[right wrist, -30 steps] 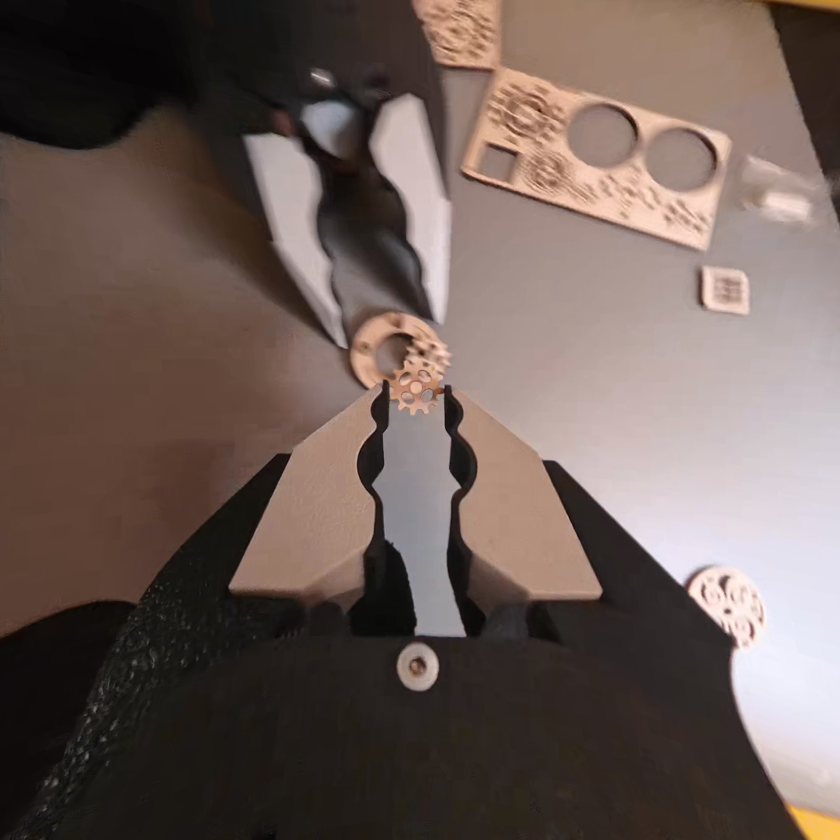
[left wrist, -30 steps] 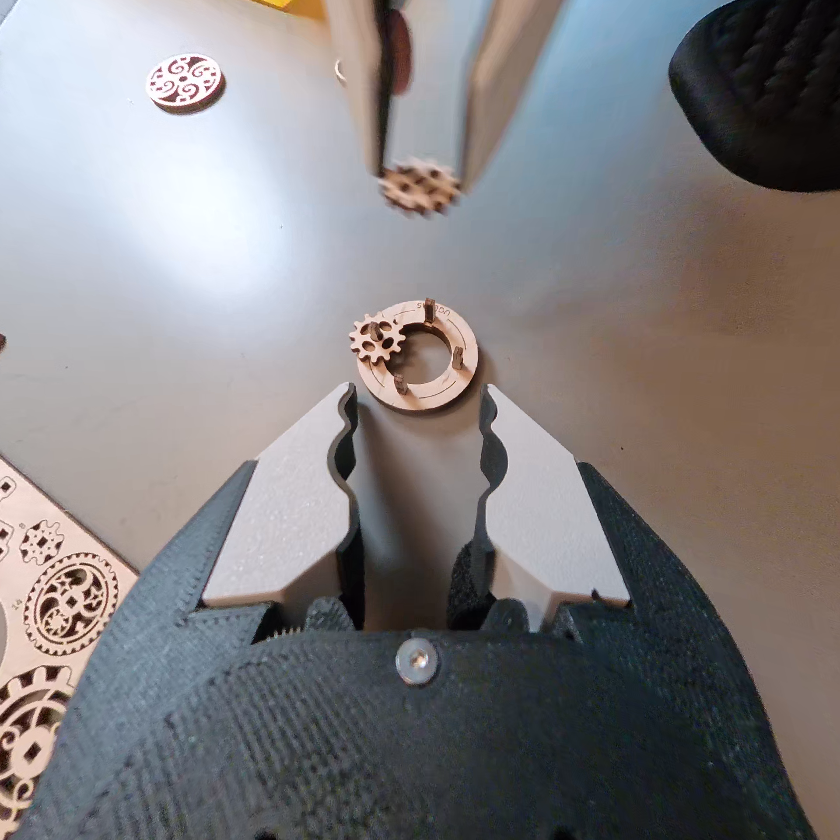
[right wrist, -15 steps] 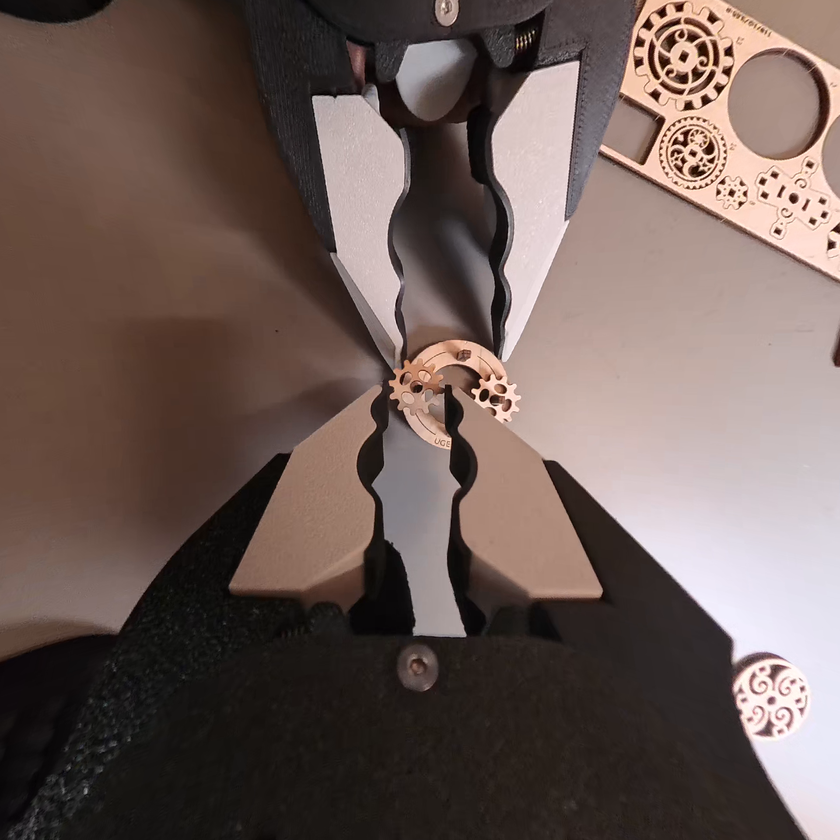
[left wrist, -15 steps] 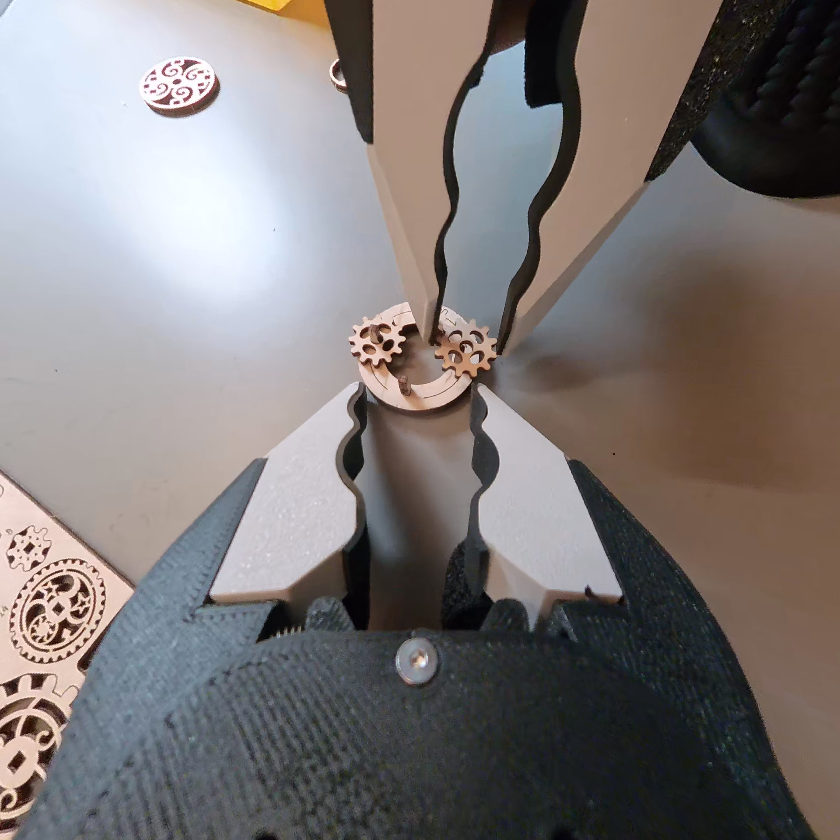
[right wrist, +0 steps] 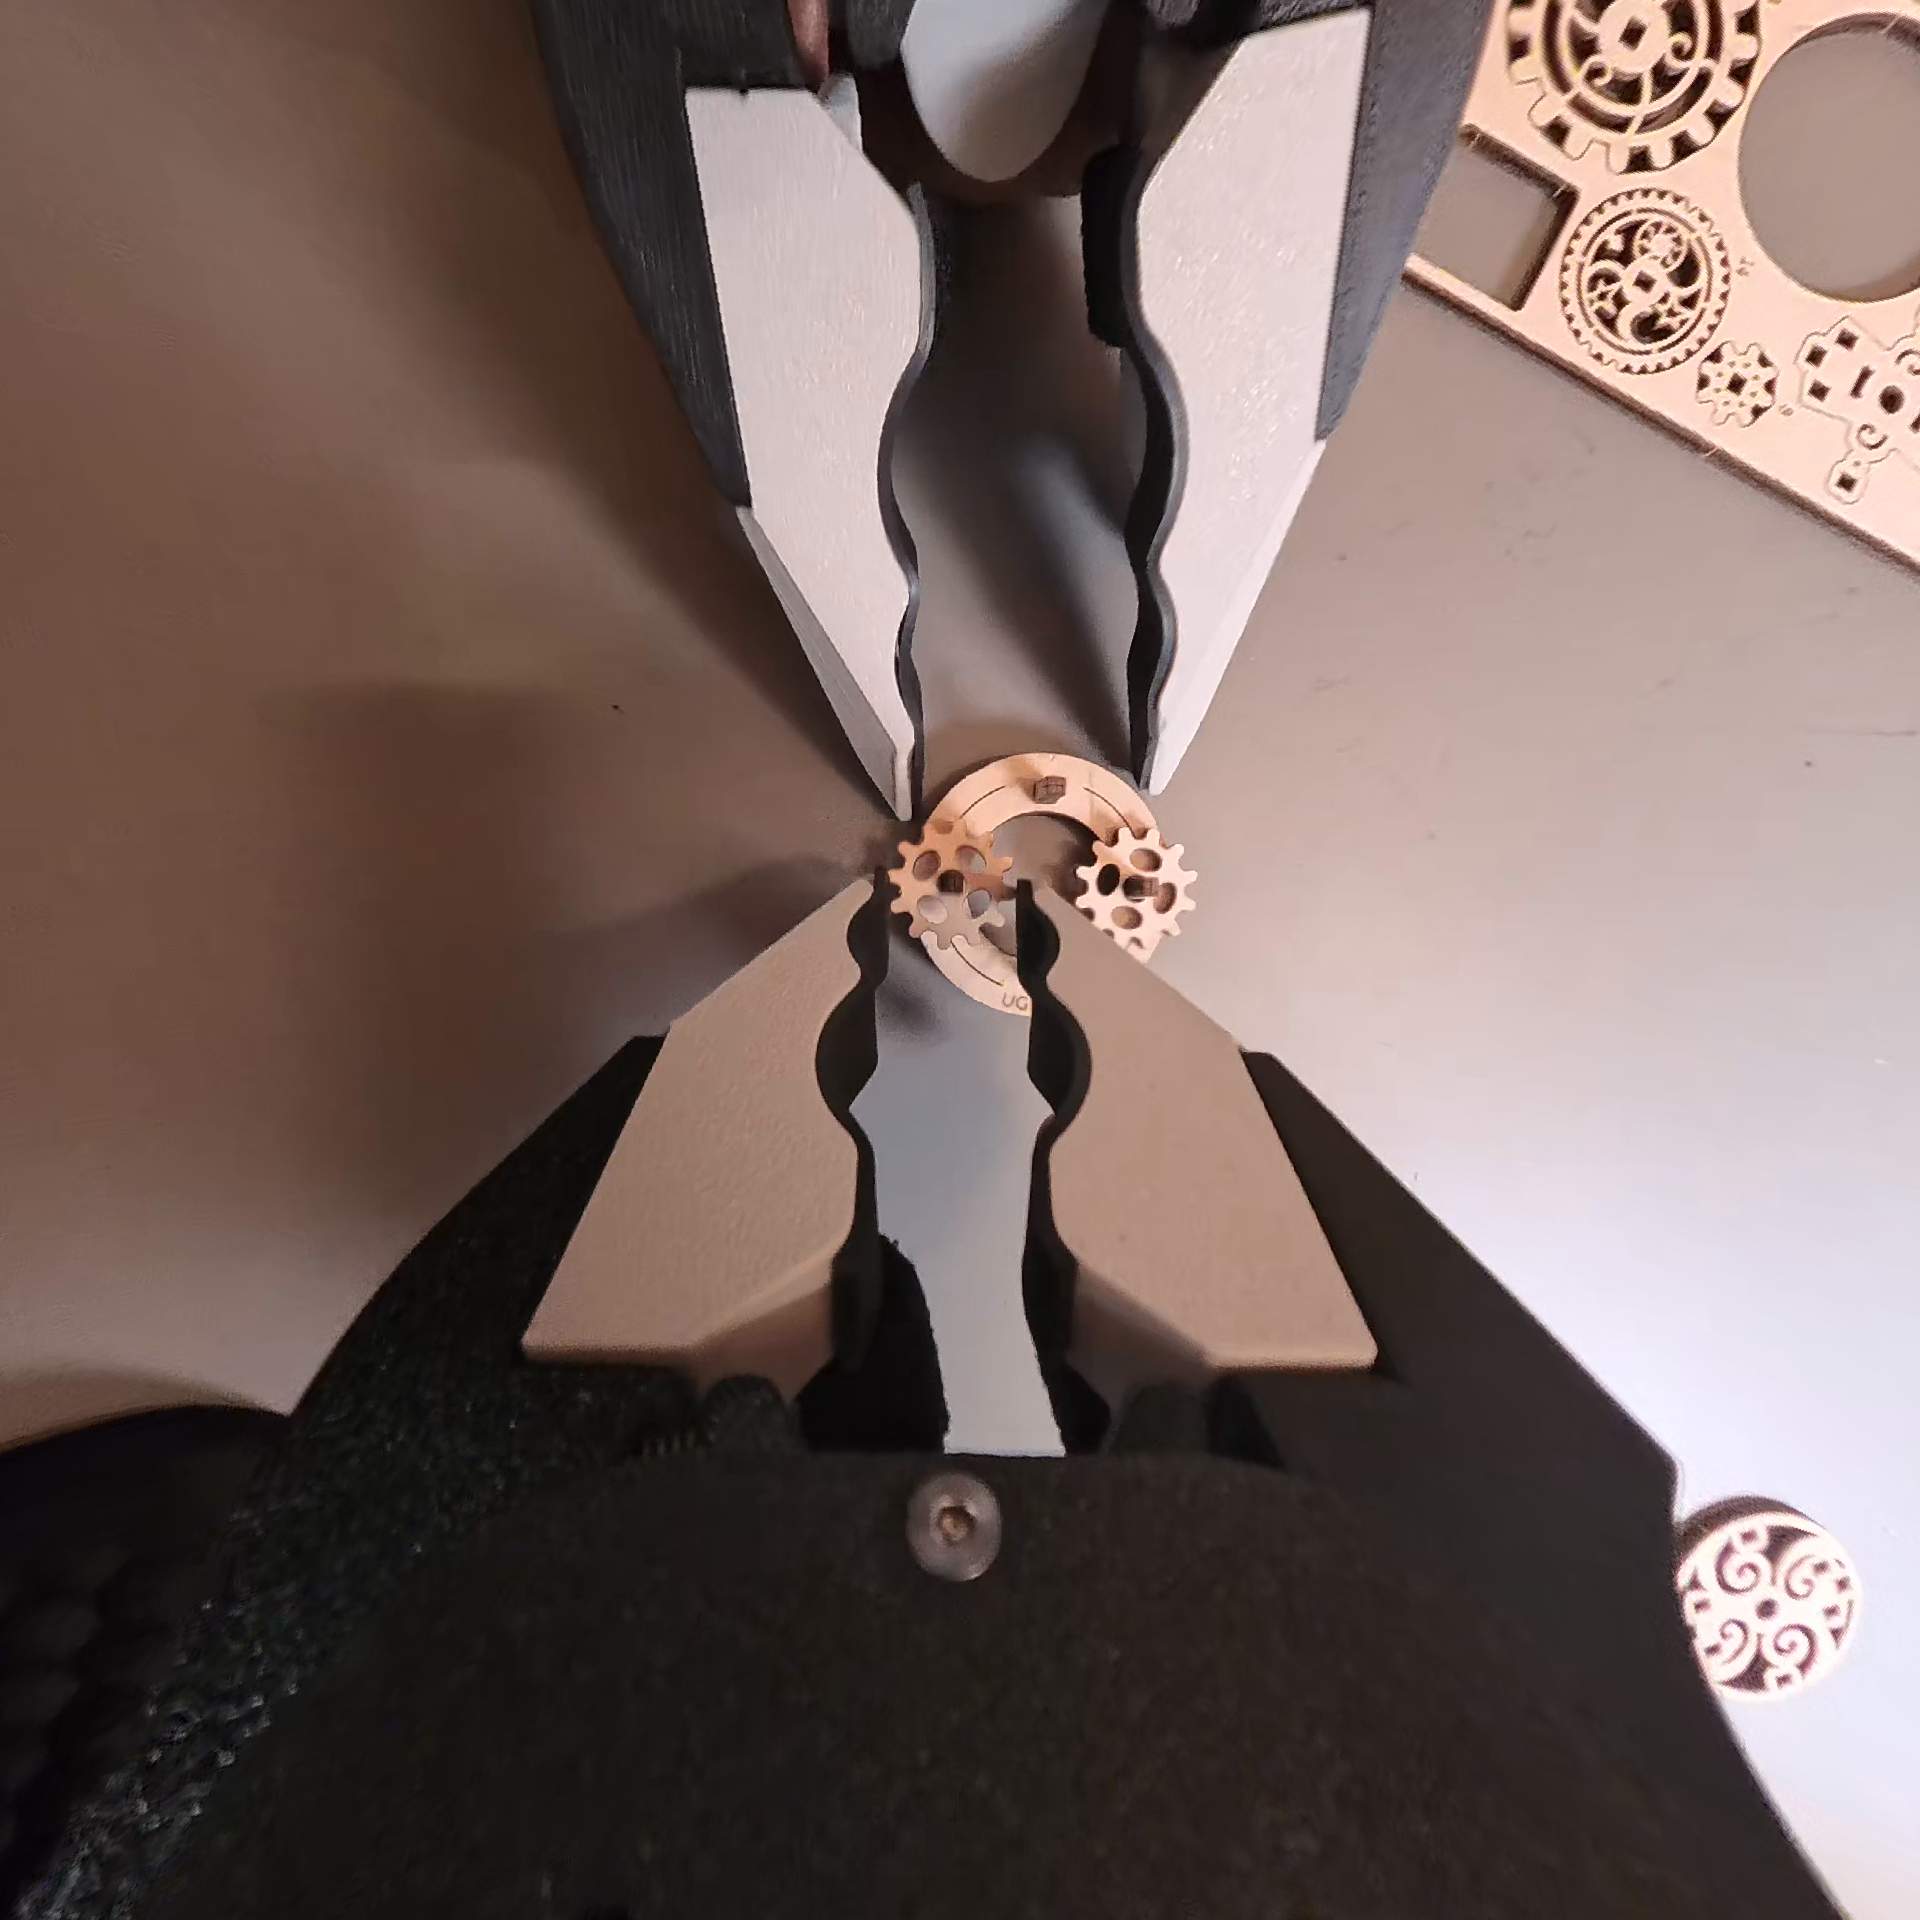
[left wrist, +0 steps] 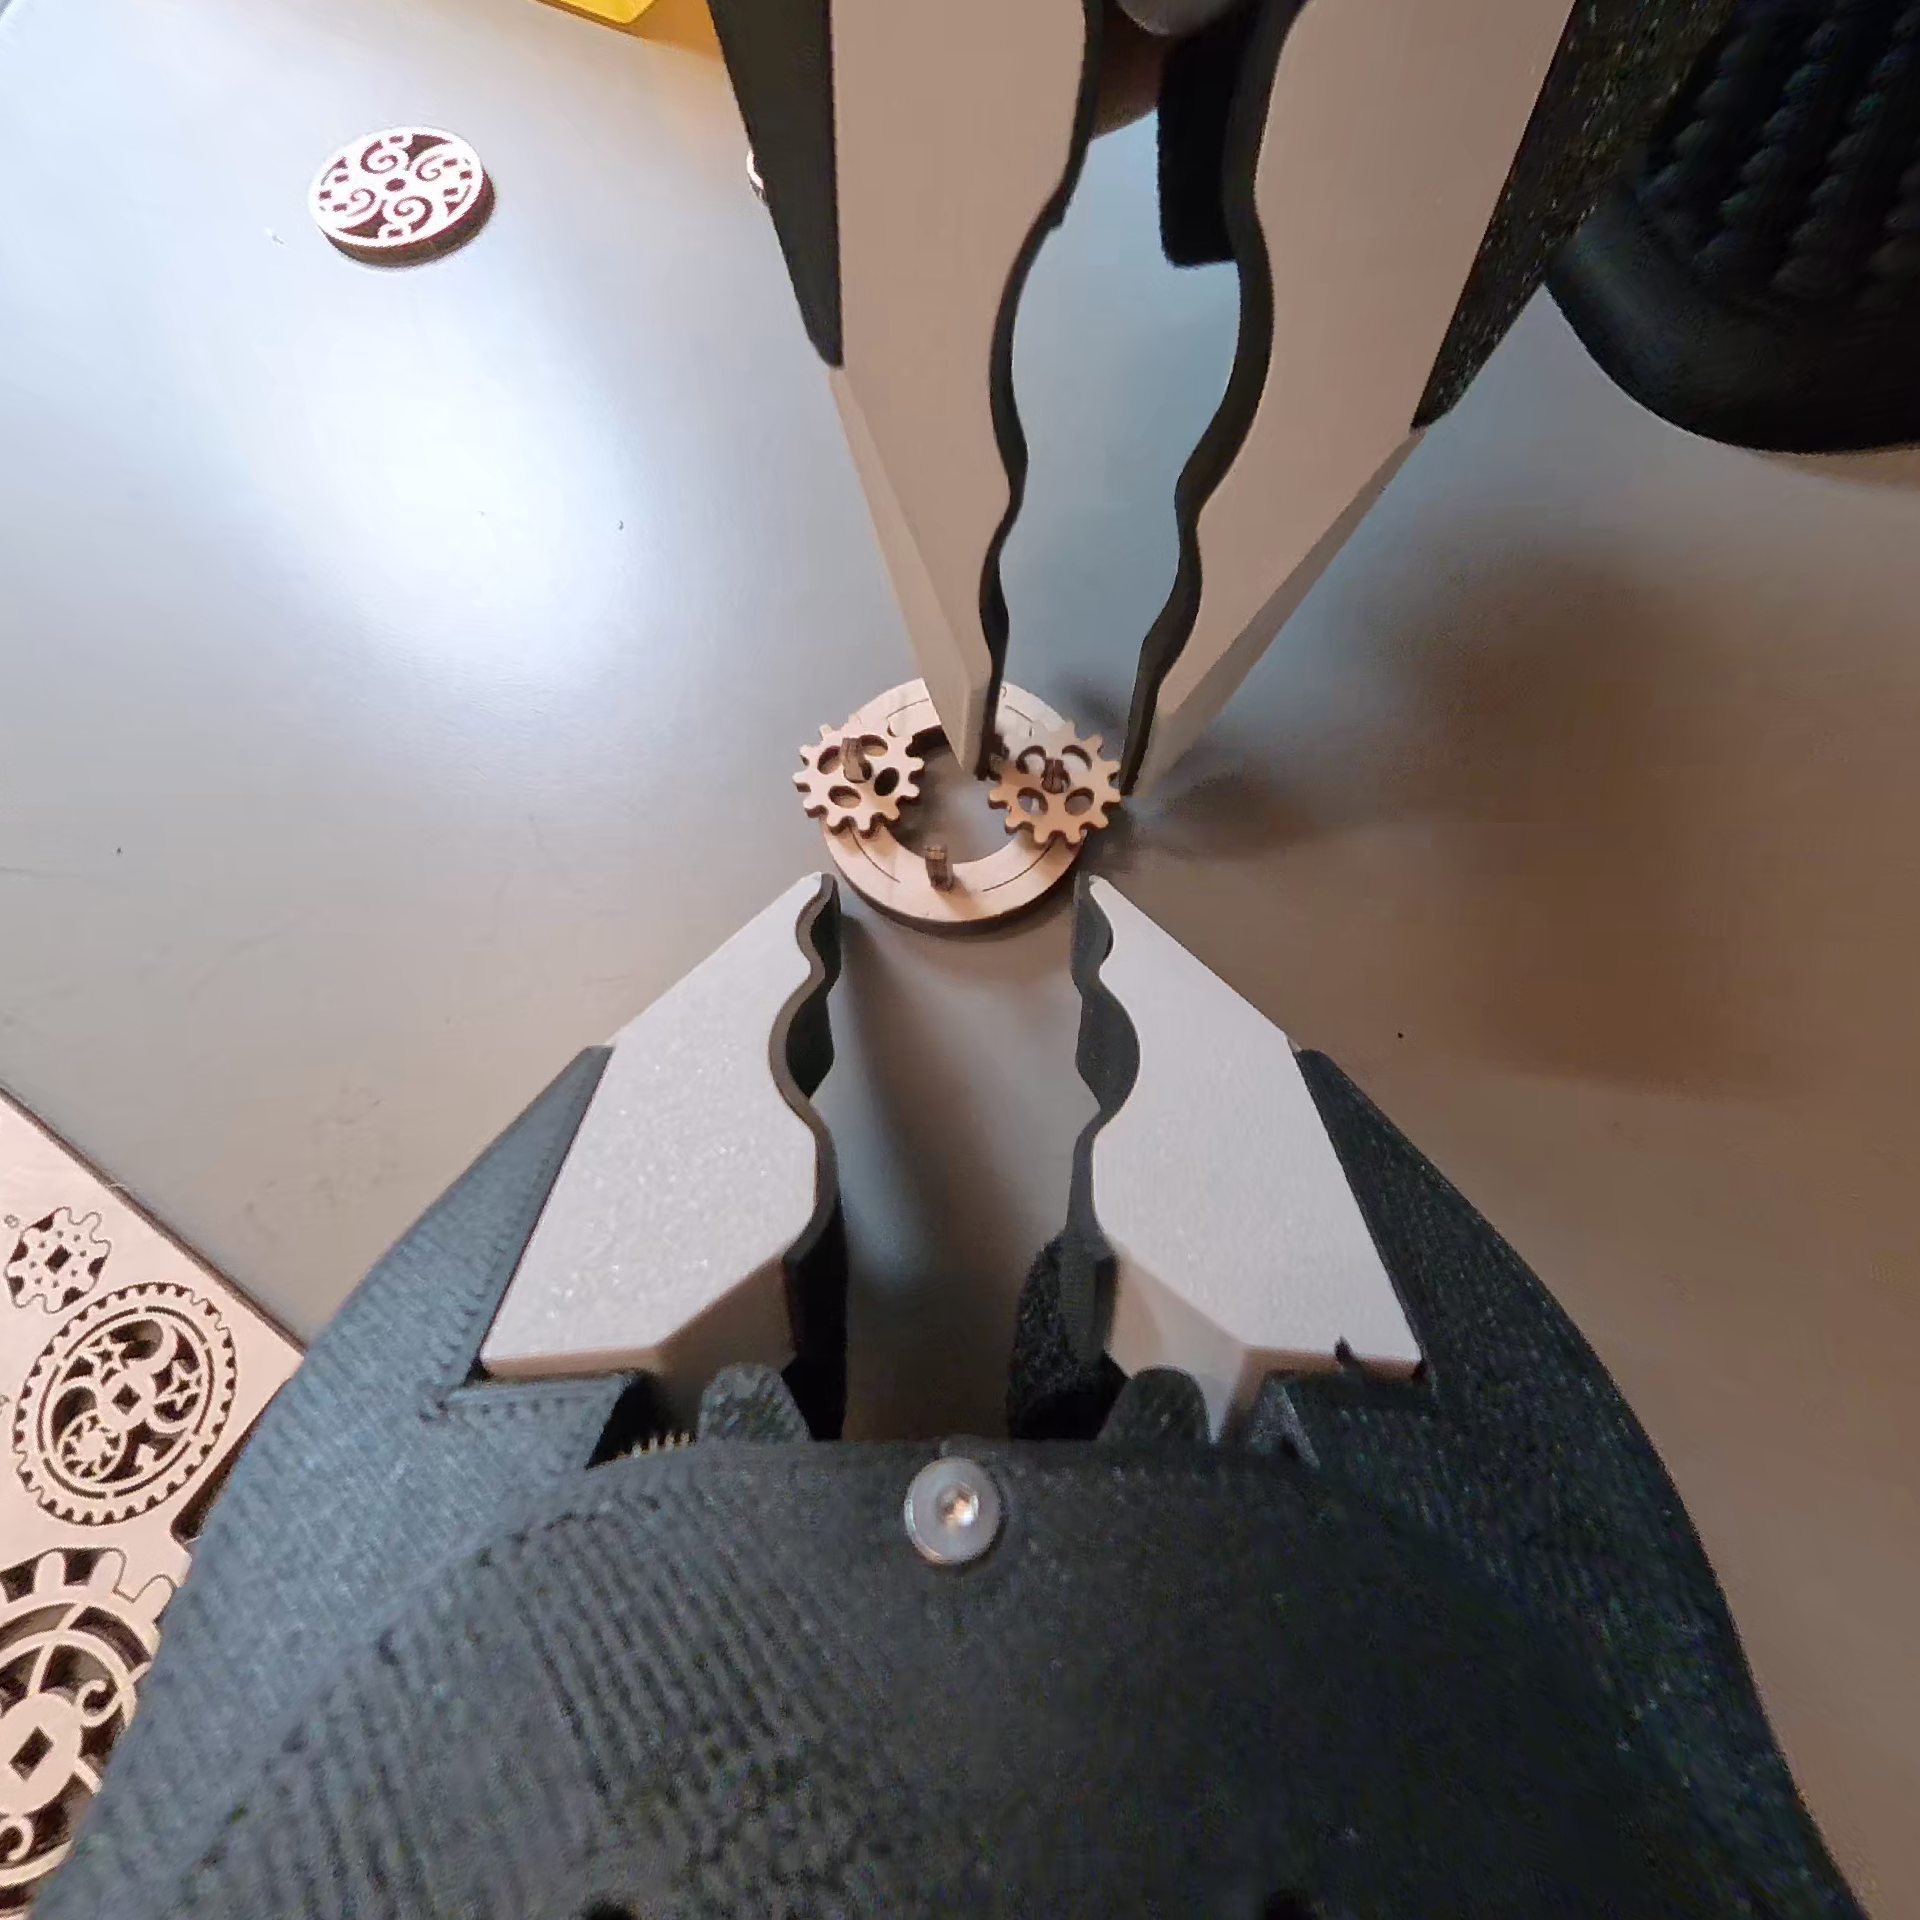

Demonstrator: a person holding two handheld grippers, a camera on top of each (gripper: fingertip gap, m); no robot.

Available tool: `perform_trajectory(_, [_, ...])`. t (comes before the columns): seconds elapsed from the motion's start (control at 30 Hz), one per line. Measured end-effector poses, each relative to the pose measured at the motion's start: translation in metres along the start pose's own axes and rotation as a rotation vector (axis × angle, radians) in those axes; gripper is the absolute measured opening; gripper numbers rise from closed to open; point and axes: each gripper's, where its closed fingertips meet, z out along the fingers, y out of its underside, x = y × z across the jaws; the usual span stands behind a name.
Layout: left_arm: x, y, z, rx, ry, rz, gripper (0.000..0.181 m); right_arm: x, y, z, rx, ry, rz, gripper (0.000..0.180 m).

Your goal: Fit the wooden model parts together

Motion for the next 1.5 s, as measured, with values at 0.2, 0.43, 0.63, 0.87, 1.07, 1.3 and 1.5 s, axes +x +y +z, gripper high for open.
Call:
perform_trajectory(0.2, [0.0,0.0,0.0,0.0,0.0,0.0,0.043,-0.001,0.001,0.005,-0.011,0.01,-0.017,0.023])
perform_trajectory(0.43, [0.0,0.0,0.0,0.0,0.001,0.001,0.043,-0.001,-0.008,-0.005,0.041,0.036,-0.016,0.026])
perform_trajectory(0.63, [0.001,0.0,0.0,0.001,0.0,0.002,0.043,-0.002,-0.003,0.006,-0.008,0.037,-0.035,0.017])
perform_trajectory(0.87, [0.001,0.0,0.0,0.001,0.002,0.0,0.043,-0.002,-0.004,0.005,-0.006,0.049,-0.046,0.017])
perform_trajectory(1.07, [0.001,0.0,0.0,0.001,0.004,-0.002,0.043,-0.003,-0.004,0.005,0.019,0.054,-0.029,0.016])
perform_trajectory(1.3, [0.0,0.0,-0.001,0.006,-0.015,0.023,0.06,0.019,-0.001,-0.069,0.299,0.238,0.152,0.03])
perform_trajectory(1.5, [0.002,-0.004,0.003,0.004,-0.01,0.034,0.077,0.04,0.107,-0.125,0.303,0.56,0.473,0.033])
